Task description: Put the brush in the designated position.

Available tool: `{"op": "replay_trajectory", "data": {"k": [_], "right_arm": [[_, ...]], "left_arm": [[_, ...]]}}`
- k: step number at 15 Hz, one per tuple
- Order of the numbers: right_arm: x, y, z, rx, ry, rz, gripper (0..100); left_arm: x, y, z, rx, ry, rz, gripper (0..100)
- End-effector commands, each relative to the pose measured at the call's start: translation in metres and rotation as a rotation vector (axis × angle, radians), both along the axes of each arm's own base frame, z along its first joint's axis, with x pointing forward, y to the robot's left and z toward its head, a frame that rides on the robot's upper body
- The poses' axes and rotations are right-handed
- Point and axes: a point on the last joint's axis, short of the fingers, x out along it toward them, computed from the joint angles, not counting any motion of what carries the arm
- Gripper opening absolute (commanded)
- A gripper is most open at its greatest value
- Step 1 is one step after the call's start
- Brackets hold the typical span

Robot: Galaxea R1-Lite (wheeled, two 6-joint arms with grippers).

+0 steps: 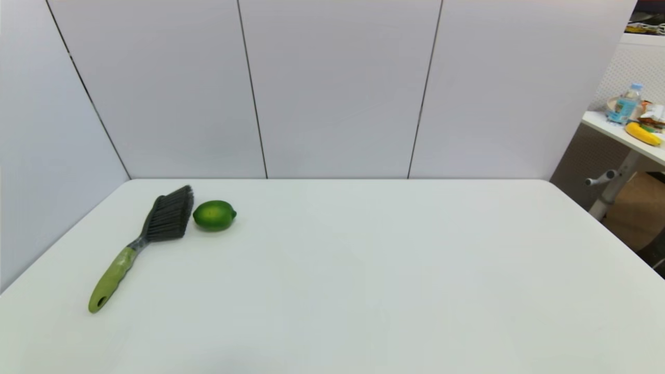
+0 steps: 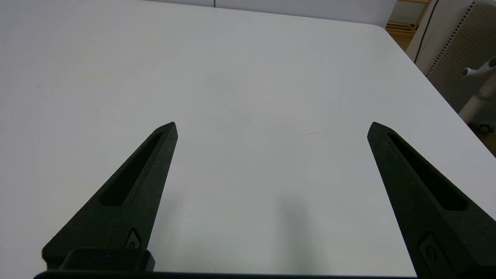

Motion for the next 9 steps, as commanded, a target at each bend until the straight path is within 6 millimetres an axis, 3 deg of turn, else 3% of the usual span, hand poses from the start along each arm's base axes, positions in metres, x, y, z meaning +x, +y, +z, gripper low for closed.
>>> {"op": "replay_trajectory", "data": {"k": [1,9], "right_arm": [[0.0002,0.0000,-0.0004,-0.001,0.003,0.001,100],[0.0002,0.0000,-0.0004,-0.001,0.003,0.003,100]], "left_arm": [[0.0000,0.0000,-0.0007,0.000,0.001,0.001,100],[0.0000,0.0000,-0.0008,0.000,0.003,0.001,100]]}}
